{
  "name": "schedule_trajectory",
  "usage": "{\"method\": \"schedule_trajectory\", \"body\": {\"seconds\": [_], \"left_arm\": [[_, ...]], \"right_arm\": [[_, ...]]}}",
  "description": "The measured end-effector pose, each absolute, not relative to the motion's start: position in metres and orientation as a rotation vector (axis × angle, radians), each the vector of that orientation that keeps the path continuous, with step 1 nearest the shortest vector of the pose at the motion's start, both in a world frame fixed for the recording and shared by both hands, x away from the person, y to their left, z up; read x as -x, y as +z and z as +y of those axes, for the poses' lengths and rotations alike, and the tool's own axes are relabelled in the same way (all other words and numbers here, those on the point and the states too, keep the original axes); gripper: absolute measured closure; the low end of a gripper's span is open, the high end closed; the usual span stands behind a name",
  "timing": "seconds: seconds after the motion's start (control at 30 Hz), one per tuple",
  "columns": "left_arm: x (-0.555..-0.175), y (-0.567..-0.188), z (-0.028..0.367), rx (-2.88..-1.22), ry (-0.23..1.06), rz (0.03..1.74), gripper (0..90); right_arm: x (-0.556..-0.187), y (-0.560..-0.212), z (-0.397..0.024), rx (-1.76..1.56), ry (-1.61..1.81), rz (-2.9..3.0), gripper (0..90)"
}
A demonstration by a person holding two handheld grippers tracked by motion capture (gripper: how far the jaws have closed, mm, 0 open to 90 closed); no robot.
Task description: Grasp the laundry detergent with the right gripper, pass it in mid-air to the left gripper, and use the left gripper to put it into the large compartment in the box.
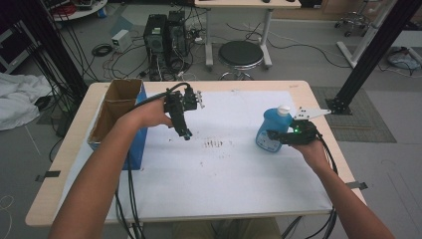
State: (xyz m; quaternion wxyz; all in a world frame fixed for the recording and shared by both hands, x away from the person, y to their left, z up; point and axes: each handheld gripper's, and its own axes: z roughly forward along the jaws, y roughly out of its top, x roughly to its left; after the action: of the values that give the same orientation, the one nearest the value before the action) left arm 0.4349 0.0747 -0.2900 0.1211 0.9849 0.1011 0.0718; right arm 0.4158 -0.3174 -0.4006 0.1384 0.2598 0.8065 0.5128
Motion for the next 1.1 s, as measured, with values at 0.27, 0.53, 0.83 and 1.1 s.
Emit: {"method": "schedule_trajectory", "body": {"seconds": [0.27,0.53,0.83,1.1], "left_arm": [[-0.434,-0.288,0.076,-2.867,0.217,0.306,4.9],[-0.428,-0.279,0.076,-2.851,0.231,0.303,4.9],[-0.416,-0.265,0.074,-2.834,0.252,0.276,4.9],[-0.4,-0.253,0.072,-2.829,0.266,0.258,4.9]], "right_arm": [[-0.412,-0.396,-0.316,-0.742,1.439,2.338,45.1],[-0.403,-0.385,-0.31,-0.689,1.427,2.442,45.3],[-0.383,-0.348,-0.302,-0.575,1.495,2.504,45.2],[-0.362,-0.324,-0.293,-0.524,1.478,2.532,45.2]]}}
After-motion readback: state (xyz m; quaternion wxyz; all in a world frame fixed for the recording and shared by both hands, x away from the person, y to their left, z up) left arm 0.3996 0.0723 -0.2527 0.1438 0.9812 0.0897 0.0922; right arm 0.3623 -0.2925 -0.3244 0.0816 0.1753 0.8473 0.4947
